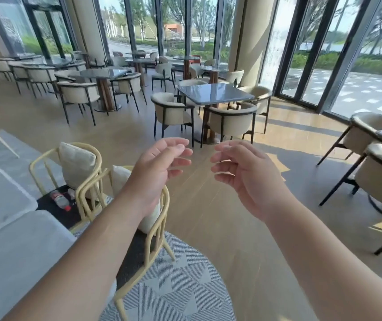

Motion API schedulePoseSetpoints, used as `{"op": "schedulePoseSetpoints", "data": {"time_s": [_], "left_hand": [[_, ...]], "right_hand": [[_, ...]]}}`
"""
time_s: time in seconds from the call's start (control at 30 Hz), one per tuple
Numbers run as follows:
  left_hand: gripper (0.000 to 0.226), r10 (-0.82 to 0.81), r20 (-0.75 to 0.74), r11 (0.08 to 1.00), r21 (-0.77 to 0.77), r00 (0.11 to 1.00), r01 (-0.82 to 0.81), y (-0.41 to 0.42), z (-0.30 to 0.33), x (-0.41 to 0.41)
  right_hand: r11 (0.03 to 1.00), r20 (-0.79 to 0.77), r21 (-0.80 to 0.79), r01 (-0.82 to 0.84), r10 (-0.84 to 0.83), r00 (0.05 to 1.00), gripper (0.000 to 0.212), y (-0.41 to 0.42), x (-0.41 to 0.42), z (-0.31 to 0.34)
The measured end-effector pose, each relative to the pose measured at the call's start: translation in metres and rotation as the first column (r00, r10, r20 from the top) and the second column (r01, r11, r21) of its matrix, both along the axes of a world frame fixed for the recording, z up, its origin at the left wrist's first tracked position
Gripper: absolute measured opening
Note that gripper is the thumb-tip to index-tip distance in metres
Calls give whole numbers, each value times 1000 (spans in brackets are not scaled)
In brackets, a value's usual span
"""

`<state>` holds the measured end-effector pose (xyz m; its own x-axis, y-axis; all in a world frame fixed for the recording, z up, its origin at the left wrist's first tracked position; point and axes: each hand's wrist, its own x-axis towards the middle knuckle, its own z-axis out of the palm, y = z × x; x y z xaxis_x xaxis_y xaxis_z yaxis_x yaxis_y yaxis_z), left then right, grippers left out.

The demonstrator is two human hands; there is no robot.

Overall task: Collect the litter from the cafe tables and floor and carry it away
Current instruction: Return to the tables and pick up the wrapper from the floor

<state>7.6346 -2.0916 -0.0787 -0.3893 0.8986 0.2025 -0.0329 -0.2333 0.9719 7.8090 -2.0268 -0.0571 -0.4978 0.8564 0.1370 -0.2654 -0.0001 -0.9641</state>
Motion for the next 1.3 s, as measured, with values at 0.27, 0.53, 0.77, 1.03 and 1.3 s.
{"op": "schedulePoseSetpoints", "data": {"time_s": [0.27, 0.53, 0.77, 1.03, 1.3], "left_hand": [[19, 12, -51, 1000, -25, 999, -14, 113, -4, 4], [23, 141, -35, 988, -50, 989, -143, 250, 0, 33], [22, 193, -38, 979, -63, 980, -195, 357, 7, 55], [22, 231, -30, 971, -55, 973, -232, 423, 8, 42], [26, 285, 29, 958, -55, 958, -283, 480, -8, -29]], "right_hand": [[999, -60, -28, -40, 38, 997, 20, 119, -2, -9], [987, -95, -30, -159, 156, 983, 21, 277, 13, -10], [977, -83, -33, -210, 207, 975, 25, 393, 39, -5], [968, -95, -66, -241, 234, 968, 20, 466, 20, -9], [946, -49, -98, -309, 306, 951, 19, 526, -66, -29]]}}
